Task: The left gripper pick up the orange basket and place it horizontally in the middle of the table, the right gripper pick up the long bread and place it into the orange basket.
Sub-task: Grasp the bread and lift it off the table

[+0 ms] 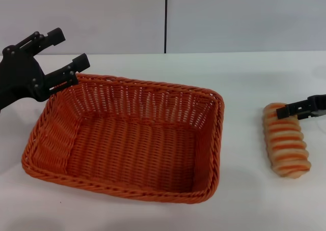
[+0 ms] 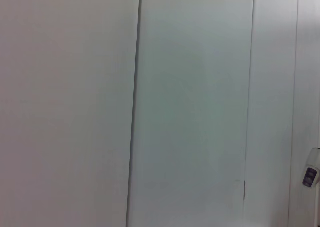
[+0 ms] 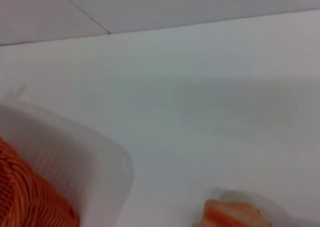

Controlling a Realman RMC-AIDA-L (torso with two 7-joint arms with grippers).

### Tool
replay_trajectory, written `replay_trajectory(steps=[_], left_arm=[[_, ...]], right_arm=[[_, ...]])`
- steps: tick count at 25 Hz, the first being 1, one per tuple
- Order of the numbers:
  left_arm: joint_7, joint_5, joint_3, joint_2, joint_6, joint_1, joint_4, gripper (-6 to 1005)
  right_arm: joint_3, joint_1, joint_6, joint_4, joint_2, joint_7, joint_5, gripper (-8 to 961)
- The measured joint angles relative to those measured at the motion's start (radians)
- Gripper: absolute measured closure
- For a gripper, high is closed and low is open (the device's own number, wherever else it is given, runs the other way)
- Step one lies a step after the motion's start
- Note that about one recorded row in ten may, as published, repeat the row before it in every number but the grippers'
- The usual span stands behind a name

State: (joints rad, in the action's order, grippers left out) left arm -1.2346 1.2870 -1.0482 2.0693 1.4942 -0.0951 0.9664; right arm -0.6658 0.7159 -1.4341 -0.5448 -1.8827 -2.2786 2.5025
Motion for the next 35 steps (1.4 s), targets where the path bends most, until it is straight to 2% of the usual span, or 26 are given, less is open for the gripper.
replay_trajectory(steps=[8, 21, 26, 35], left_arm=[[0.002, 0.000, -0.004, 0.000, 0.000, -0.007, 0.000, 189], [-0.003, -0.003, -0.002, 0.000, -0.006, -0.021, -0.002, 189], [-0.005, -0.003, 0.005, -0.001, -0.010, -0.026, -0.002, 189], [-0.008, -0.007, 0.005, -0.001, -0.012, -0.032, -0.002, 189]], right_arm=[[0.000, 0.005, 0.021, 0.001, -0.006, 0.002, 0.003, 235], [-0.037, 0.007, 0.048, -0.034, -0.029, 0.014, 0.001, 512], [-0.031, -0.013, 0.034, -0.103, -0.041, 0.008, -0.001, 552], [-0.001, -0.068, -0.081, -0.302, -0.081, 0.004, -0.019, 630]])
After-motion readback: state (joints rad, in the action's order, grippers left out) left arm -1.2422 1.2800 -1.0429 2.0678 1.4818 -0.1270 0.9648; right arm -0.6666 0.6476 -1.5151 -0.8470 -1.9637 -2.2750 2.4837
